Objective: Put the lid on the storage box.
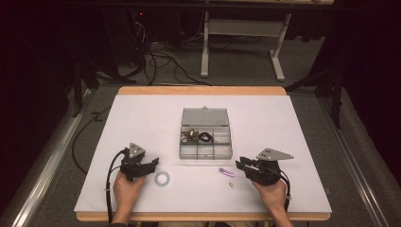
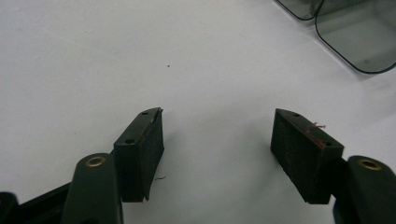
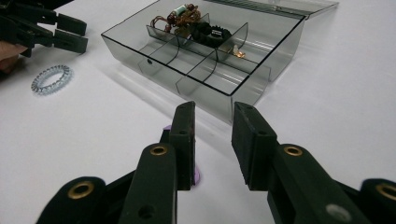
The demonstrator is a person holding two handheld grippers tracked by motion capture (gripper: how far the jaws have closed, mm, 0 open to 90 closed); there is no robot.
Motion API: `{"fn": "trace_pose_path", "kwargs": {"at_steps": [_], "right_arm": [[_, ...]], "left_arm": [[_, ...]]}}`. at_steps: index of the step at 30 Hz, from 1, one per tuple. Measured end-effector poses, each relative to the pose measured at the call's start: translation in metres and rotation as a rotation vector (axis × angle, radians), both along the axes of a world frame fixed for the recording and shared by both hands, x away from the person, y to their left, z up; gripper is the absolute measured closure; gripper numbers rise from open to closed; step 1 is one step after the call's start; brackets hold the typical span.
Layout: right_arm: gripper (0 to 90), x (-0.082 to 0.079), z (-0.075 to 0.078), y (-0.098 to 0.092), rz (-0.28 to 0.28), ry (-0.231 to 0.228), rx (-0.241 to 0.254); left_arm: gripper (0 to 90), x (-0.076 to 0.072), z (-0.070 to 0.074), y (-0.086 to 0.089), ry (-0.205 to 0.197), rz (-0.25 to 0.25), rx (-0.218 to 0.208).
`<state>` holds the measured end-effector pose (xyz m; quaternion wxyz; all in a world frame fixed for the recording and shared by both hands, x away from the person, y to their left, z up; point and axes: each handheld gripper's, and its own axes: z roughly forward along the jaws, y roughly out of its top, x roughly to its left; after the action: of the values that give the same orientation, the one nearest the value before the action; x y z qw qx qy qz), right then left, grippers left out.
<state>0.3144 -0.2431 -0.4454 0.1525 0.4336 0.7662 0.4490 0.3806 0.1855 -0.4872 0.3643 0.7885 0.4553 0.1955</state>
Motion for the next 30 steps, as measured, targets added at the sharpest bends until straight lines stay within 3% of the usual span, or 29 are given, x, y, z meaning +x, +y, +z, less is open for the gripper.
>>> {"fn": "trace_pose_path", "kwargs": {"at_steps": [17,30], "right_arm": [[71.1,-0.026,-0.009,-0.003,-0.005,-0.021,-0.024],[72.1,-0.035,-0.018,0.008,0.018,0.009,-0.066]], "left_arm": [[34.8,0.0,0.0,0.0,0.0,0.001,0.0],[34.7,0.0,0.0,0.0,0.001,0.001,0.0]]}}
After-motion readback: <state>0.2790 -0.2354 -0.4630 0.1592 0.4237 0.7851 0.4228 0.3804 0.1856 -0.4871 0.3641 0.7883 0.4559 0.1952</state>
